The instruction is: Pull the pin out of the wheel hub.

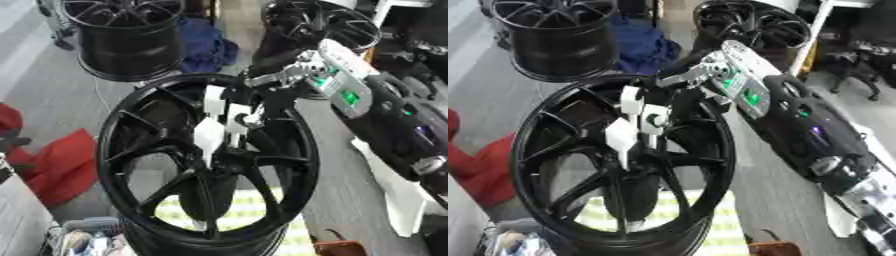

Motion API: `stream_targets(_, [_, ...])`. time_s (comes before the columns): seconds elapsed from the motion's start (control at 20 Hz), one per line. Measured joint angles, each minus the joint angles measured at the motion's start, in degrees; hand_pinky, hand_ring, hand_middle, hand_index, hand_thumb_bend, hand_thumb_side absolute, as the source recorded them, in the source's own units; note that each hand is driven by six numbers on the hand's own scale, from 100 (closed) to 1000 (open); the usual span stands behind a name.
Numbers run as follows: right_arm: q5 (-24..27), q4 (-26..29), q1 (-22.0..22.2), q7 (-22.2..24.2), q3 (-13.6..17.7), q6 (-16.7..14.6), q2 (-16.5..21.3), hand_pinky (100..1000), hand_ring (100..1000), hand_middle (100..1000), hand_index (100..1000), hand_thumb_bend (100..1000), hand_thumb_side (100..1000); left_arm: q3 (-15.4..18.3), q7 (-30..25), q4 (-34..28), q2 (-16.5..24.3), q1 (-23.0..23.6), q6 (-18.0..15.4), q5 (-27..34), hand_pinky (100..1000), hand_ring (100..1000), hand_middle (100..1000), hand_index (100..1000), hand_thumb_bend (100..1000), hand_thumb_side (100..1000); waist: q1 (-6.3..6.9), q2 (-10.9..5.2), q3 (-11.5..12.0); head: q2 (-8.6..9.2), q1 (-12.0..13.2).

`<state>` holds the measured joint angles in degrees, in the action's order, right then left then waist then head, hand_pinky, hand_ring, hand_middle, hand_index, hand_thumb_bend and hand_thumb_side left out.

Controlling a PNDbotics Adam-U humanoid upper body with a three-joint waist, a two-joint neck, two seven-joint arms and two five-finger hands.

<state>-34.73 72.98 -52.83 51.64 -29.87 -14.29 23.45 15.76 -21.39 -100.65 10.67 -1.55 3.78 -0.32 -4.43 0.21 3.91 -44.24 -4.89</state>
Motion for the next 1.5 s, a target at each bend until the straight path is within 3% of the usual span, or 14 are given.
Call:
stream_targets(0.45, [-1.81,-0.47,0.39,-0.23,-0.11,-0.27,-0.36,792,804,773,885,181,641,0.00,-0.02,0.00,0.00,0.00,0.02,0.00,706,1000,762,887,121,699,0.00,-0.24,-0.01,0.00,-0.04])
stream_targets(1.0, [-2.42,-0.93,0.43,-0.33,0.47,-0.43,-0.71,783,797,761,685,143,606,0.00,-0.07,0.00,0.00,0.00,0.07,0.00,706,1000,762,888,115,702,0.00,-0.29,-0.01,0.00,-0.04])
stream_targets(1.5, [-2.40,0.05,0.95,-0.19,0.57,0.29,-0.50,781,793,758,576,121,590,0.00,-0.08,0.00,0.00,0.00,0.08,0.00,707,1000,763,888,113,704,0.00,-0.29,-0.02,0.00,-0.03])
